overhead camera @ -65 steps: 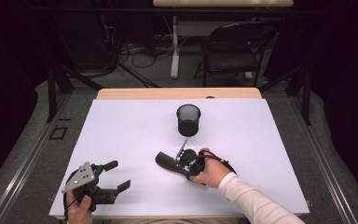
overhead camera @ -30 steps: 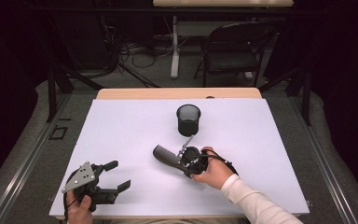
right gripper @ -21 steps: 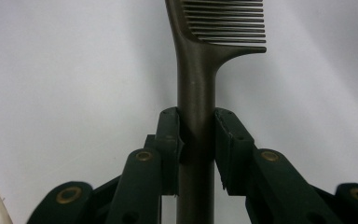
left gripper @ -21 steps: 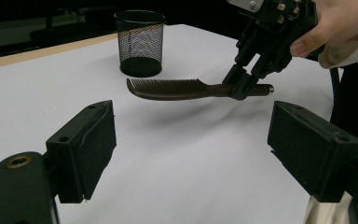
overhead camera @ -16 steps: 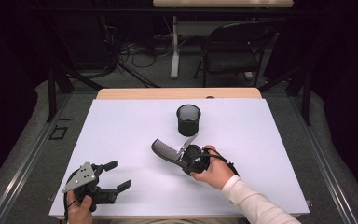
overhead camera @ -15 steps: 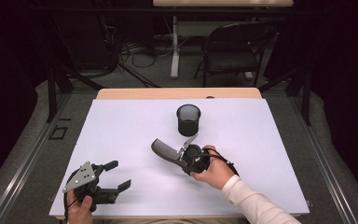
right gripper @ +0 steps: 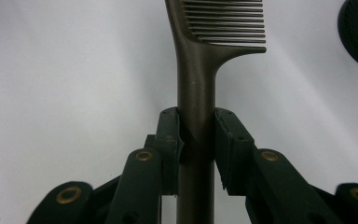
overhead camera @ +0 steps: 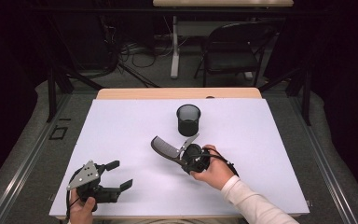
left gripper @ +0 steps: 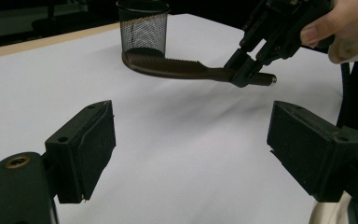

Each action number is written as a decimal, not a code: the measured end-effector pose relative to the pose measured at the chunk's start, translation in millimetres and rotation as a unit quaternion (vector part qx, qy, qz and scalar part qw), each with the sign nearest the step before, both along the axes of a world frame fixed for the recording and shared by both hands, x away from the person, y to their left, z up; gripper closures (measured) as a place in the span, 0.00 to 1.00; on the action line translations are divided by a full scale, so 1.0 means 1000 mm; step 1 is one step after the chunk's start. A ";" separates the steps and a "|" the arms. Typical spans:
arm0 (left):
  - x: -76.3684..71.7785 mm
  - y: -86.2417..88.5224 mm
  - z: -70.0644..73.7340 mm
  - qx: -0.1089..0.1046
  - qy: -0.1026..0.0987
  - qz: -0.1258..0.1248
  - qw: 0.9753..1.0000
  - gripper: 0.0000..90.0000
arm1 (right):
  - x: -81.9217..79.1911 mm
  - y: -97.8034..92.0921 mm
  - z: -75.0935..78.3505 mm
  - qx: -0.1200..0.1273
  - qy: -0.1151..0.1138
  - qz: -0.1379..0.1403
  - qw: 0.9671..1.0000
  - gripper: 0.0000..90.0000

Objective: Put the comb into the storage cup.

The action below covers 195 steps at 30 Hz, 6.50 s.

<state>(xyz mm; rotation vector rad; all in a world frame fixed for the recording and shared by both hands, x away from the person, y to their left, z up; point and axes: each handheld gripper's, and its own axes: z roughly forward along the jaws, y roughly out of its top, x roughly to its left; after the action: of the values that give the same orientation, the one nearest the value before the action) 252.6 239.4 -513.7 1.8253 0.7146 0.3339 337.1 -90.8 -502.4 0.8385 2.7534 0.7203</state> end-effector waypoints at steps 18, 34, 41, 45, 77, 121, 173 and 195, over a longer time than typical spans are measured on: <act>0.010 -0.003 -0.004 0.002 0.044 0.047 0.998 0.18 | -0.001 0.000 -0.003 0.016 -0.027 -0.009 0.999 0.81; 0.009 -0.001 -0.002 -0.007 0.041 0.054 0.998 0.18 | -0.003 -0.004 -0.006 0.047 -0.059 -0.018 0.997 0.81; 0.009 -0.001 -0.003 -0.009 0.043 0.056 0.997 0.20 | -0.008 -0.004 -0.007 0.058 -0.077 -0.016 0.995 0.81; 0.009 0.000 -0.003 -0.009 0.043 0.057 0.997 0.20 | -0.010 -0.004 -0.008 0.062 -0.086 -0.015 0.994 0.81; 0.011 0.002 -0.005 -0.011 0.057 0.063 0.996 0.22 | -0.035 -0.007 -0.018 0.138 -0.171 -0.017 0.975 0.81; 0.038 -0.002 0.034 -0.027 0.057 0.078 0.995 0.33 | -0.038 -0.012 -0.019 0.169 -0.192 -0.035 0.966 0.81; 0.065 -0.057 0.073 -0.113 0.072 0.061 0.989 0.47 | -0.042 -0.014 -0.015 0.179 -0.227 -0.043 0.956 0.81; 0.066 -0.065 0.056 -0.140 0.122 0.051 0.981 0.54 | -0.044 -0.012 -0.015 0.187 -0.229 -0.039 0.955 0.81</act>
<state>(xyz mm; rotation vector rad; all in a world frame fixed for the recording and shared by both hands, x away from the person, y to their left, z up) 318.5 174.6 -457.8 1.5786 0.9763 0.0688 293.1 -103.3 -517.1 0.7238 2.1935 1.2645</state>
